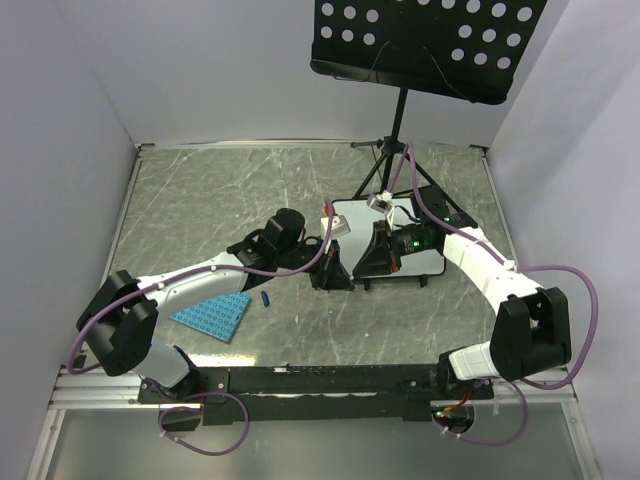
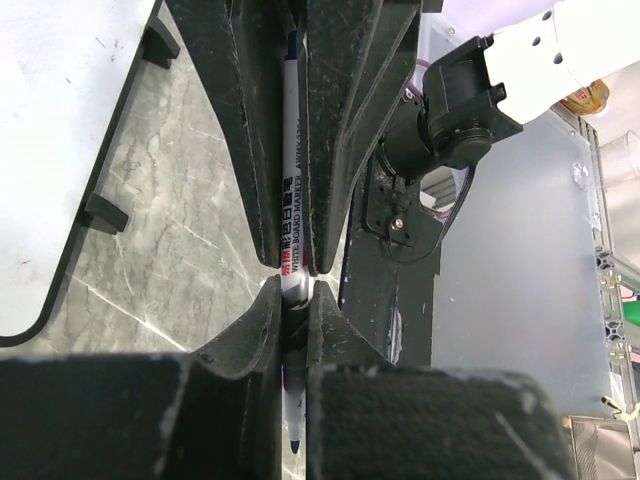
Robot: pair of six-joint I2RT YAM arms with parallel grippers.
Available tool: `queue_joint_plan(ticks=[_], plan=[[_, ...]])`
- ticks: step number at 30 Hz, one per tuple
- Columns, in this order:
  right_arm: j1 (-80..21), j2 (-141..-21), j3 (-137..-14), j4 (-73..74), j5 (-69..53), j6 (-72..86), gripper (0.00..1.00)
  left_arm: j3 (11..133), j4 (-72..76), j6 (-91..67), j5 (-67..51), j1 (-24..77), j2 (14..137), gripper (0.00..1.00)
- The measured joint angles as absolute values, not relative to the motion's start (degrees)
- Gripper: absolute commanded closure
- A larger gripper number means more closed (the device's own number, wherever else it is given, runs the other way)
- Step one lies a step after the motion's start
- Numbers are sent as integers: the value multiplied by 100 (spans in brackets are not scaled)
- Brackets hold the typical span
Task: Write a sentence on the whiteboard
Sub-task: Pass from the left arm to the right, then pick up the whiteboard from the whiteboard stand.
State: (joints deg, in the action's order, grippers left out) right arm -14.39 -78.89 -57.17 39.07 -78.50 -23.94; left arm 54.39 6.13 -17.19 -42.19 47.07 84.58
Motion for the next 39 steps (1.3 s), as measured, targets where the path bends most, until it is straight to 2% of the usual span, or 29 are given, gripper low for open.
queue_joint_plan(ticks=[1,4,5,7,8,10,11,15,18,27,39], plan=[[-1439,-7889,-5717,3913,-7850,-2397,100,5439,613,-1721,-4219,4707,8460,95],[-1439,-7889,-5721,3927,-7854,-2412,100,5439,613,-1730,-4222,4698,8458,80],[-1439,-7889,-5721,3924,-7856,-2414,100,5439,613,-1730,-4219,4694,8451,67],[-1439,-7889,-5728,3927,-7887,-2421,100,5437,609,-1785,-4160,4687,8409,58],[-1439,-7889,-5732,3940,-7889,-2429,100,5430,613,-1806,-4099,4676,8368,48],[-1437,-7889,-5732,3944,-7891,-2436,100,5400,659,-1896,-3951,4635,8202,41],[-1437,-7883,-5732,3942,-7889,-2434,100,5352,703,-1938,-3870,4613,8073,33],[-1374,-7843,-5732,3935,-7894,-2429,100,5078,919,-2069,-3522,4493,7400,19],[-1234,-7736,-5732,3894,-7887,-2388,100,4818,1052,-2143,-3190,4357,6792,2],[-681,-7015,-5701,3675,-7872,-2248,100,3778,1450,-2768,-2150,3710,5181,4],[353,-6337,-5463,3376,-7859,-2005,100,3361,1457,-3479,-1039,3522,4969,3]])
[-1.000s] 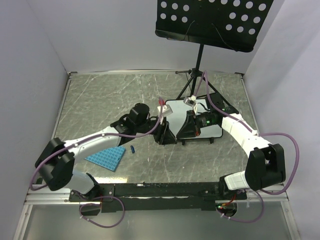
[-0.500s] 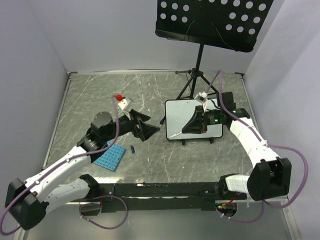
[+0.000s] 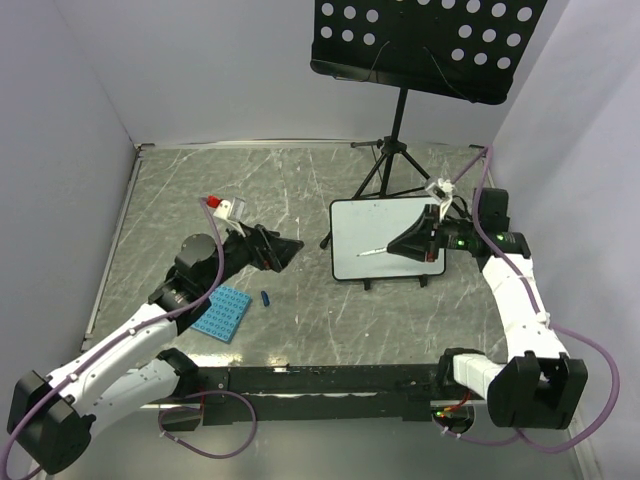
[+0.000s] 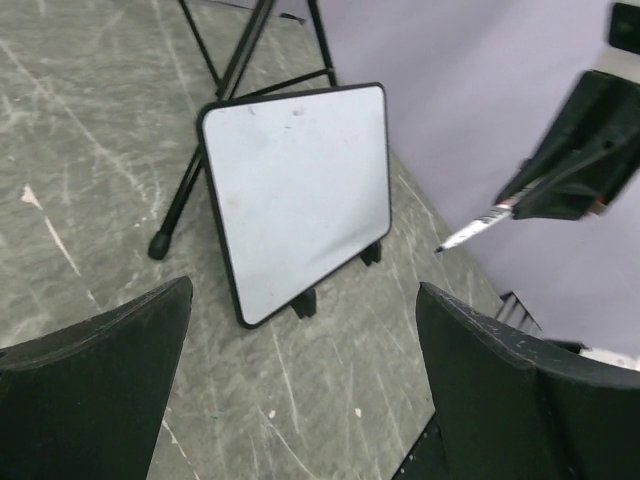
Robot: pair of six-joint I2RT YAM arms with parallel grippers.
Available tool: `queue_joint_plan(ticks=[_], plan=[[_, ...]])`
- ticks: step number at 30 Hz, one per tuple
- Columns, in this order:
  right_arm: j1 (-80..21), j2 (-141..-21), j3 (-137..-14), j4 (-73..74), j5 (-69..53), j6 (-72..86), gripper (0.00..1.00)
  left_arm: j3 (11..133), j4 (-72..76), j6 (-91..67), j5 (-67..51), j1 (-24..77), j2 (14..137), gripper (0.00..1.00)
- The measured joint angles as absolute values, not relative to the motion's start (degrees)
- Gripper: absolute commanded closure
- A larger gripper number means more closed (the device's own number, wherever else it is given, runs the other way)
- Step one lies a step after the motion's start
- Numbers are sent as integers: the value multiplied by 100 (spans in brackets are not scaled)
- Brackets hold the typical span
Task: Write a sentence on the whiteboard
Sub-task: Pick up the whiteboard from the whiteboard stand.
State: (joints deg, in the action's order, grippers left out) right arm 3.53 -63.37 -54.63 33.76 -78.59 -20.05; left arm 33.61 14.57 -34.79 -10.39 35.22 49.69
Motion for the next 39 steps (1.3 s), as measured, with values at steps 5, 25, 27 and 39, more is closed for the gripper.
queue_joint_plan(ticks=[5,25,27,39], plan=[[755,-6128,-5428,3212,-7876,-1837,100,3343,1776,-3610,-919,3361,5470,3],[1380,-6215,-5505,2416,-7946,-987,100,3323,3544,-3872,-2224,2670,7395,3],[1507,-6106,-5299,2285,-7964,-871,100,3323,3680,-3883,-2272,2665,7575,2],[1638,-5894,-4930,1546,-8285,-252,100,3857,4458,-4032,-2801,2655,8949,17]])
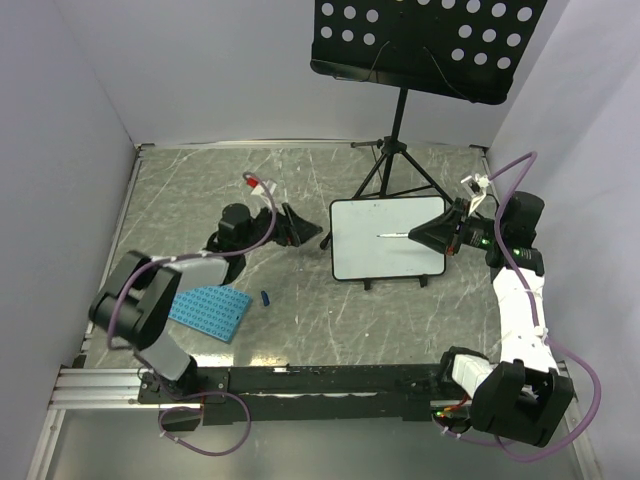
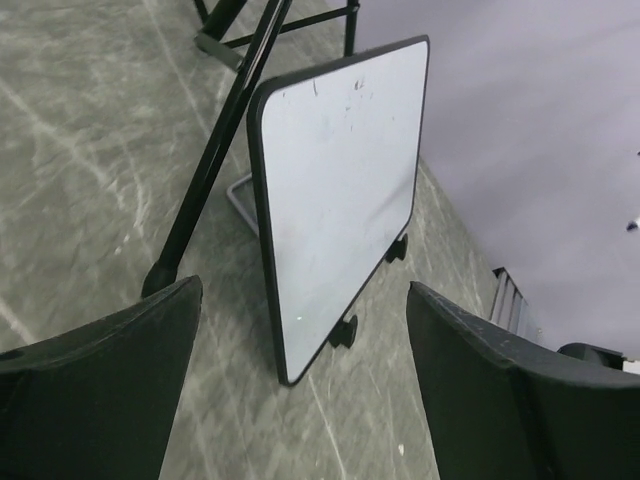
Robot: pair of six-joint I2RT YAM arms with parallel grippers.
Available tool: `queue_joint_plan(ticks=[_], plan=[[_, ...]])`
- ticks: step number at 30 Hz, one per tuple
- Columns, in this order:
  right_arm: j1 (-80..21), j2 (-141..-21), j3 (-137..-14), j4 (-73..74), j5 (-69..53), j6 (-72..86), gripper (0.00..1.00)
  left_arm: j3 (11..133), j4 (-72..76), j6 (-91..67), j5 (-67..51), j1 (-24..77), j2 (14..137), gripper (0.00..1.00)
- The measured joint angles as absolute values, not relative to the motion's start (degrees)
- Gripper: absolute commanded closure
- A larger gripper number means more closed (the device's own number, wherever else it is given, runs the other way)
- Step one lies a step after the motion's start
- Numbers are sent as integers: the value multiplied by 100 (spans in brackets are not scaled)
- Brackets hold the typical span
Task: Write a sentence on the whiteboard
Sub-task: Pick up the whiteboard from the whiteboard stand.
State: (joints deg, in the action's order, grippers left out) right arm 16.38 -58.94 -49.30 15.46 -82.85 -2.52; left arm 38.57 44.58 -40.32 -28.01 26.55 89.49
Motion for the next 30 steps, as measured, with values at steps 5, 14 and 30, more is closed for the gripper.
queue_joint_plan(ticks=[5,14,30], plan=[[1640,-5894,-4912,1455,-8326,-178,100,4475,4993,-4217,-3308,2655,10005,20],[1640,-5898,-4910,1455,-8348,-169,100,5266,5317,-4501,-3752,2655,10980,34],[1667,-5916,-4910,1461,-8350,-189,100,5994,5588,-4772,-4117,2921,11712,52]])
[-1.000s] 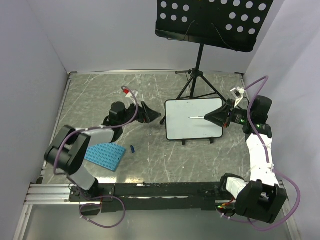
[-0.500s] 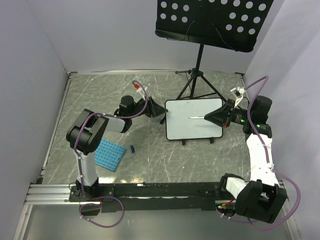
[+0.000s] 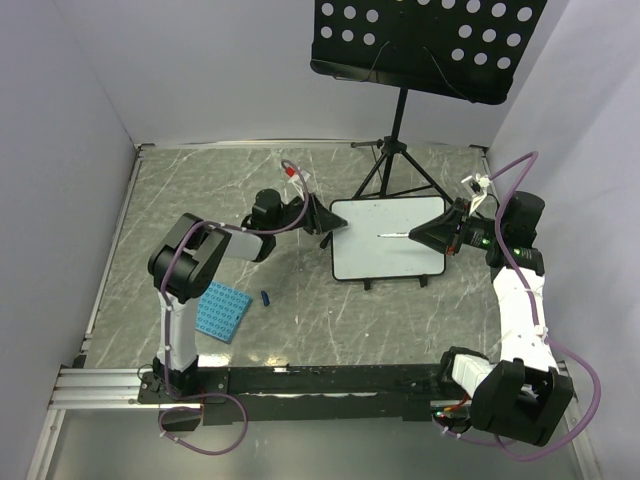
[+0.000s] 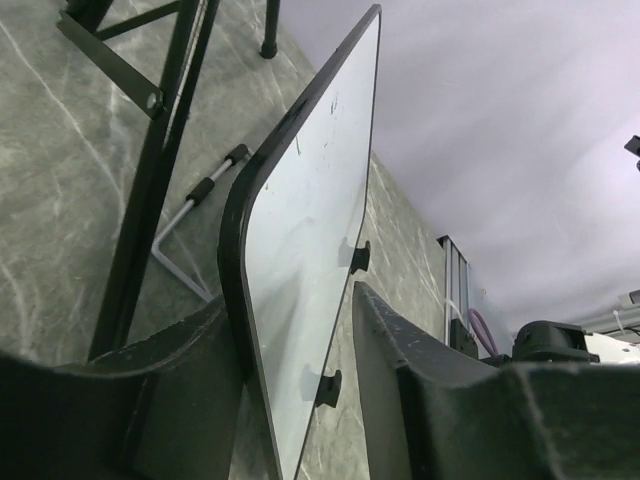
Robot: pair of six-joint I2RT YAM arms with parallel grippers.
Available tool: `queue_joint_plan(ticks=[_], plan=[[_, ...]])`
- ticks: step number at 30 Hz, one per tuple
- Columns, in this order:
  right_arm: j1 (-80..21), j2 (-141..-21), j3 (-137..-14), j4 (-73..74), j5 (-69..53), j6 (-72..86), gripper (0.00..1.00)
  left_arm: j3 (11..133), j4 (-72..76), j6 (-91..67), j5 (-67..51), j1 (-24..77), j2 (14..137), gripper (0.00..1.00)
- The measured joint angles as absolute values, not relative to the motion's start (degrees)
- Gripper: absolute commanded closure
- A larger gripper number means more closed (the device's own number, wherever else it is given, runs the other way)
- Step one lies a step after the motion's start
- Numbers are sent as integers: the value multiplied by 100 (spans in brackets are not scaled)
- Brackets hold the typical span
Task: Write a sentence on the whiteboard
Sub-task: Pick up the whiteboard from the whiteboard stand.
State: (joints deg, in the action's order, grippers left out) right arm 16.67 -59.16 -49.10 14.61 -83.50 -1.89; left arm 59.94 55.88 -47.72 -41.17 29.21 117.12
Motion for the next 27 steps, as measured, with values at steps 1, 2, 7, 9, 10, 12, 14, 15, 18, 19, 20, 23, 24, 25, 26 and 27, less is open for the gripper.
queue_joint_plan(ticks=[1,2,7,9,10,12,14,15,18,19,20,23,24,25,26,27], plan=[[1667,-5916,-4910,1463,-8350,-193,100,5994,5588,-4775,-4117,2952,11712,52],[1667,-5918,-4910,1463,-8350,-196,100,5994,5596,-4779,-4117,2974,11725,53],[1667,-5920,-4910,1461,-8350,-196,100,5986,5671,-4836,-4115,2993,11797,52],[1667,-5924,-4910,1461,-8353,-196,100,5975,5695,-4886,-4117,2993,11799,52],[1667,-5927,-4910,1461,-8350,-196,100,5975,5725,-4908,-4115,2993,11799,52],[1667,-5931,-4910,1461,-8350,-196,100,5975,5763,-4941,-4110,2993,11799,54],[1667,-5935,-4910,1461,-8353,-196,100,5975,5780,-4982,-4110,2991,11802,55],[1669,-5937,-4910,1461,-8353,-196,100,5975,5780,-5013,-4112,2987,11806,58],[1673,-5937,-4910,1461,-8353,-196,100,6073,5780,-5041,-4128,2971,11891,60],[1678,-5940,-4910,1461,-8355,-196,100,6117,5776,-5048,-4132,2969,11933,61],[1682,-5940,-4910,1463,-8355,-196,100,6158,5774,-5048,-4139,2967,11970,63],[1695,-5937,-4910,1461,-8357,-196,100,6217,5743,-5046,-4185,2965,11998,75],[1695,-5940,-4910,1461,-8359,-196,100,6233,5734,-5048,-4213,2965,11998,82],[1697,-5940,-4910,1461,-8366,-196,100,6259,5728,-5052,-4233,2963,12007,85],[1704,-5940,-4910,1461,-8368,-196,100,6289,5723,-5054,-4252,2961,12025,90],[1706,-5940,-4910,1461,-8370,-196,100,6320,5734,-5085,-4296,2958,12046,97]])
